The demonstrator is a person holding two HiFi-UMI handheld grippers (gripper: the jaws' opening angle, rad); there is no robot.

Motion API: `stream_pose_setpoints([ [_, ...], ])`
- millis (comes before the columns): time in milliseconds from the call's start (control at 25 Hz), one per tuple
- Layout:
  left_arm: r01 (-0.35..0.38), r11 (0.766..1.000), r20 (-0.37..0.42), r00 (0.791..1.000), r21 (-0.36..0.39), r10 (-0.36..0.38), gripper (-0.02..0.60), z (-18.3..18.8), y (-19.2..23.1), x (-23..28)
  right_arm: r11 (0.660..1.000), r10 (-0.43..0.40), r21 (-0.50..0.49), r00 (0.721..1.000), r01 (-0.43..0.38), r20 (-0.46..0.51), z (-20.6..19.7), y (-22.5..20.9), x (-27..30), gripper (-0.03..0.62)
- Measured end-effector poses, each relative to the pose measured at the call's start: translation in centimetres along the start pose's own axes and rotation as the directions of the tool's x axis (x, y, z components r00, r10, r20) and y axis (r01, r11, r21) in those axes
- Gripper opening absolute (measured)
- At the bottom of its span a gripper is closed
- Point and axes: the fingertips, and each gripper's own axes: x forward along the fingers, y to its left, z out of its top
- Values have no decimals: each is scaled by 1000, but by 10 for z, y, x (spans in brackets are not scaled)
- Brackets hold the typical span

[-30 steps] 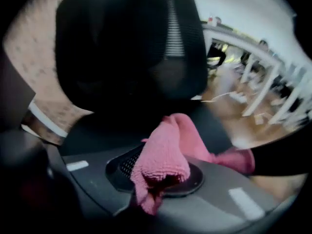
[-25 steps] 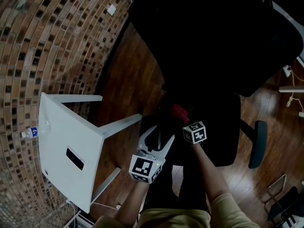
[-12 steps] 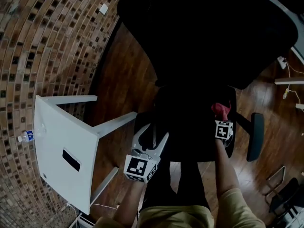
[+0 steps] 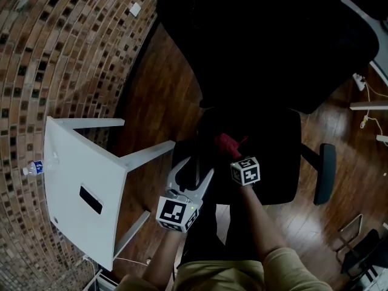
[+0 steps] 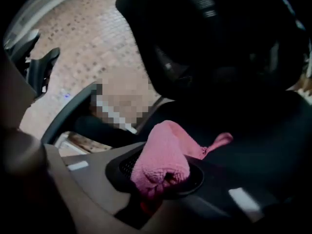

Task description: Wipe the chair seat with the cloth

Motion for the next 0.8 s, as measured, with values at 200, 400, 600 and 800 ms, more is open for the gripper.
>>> stream_pose_setpoints([
  [200,-28,999,-16,999,23,28,239,5,10,-11,992,105,-57,991,-110,-86,-23,88,56,67],
  [400,-36,999,-15,999,-14,36,238,-3,7,-11,964,-264,-75,955,256,-132,-42,-57,-17,67],
  [600,4,999,6,1000,-37,-4,232,-6,-13,-6,709,-703,-104,686,698,-188,-67,-225,-179,67],
  [800,11,999,8,1000,-35,-11,232,-9,-19,-8,763,-643,-49,749,644,-162,-64,-211,-166,67],
])
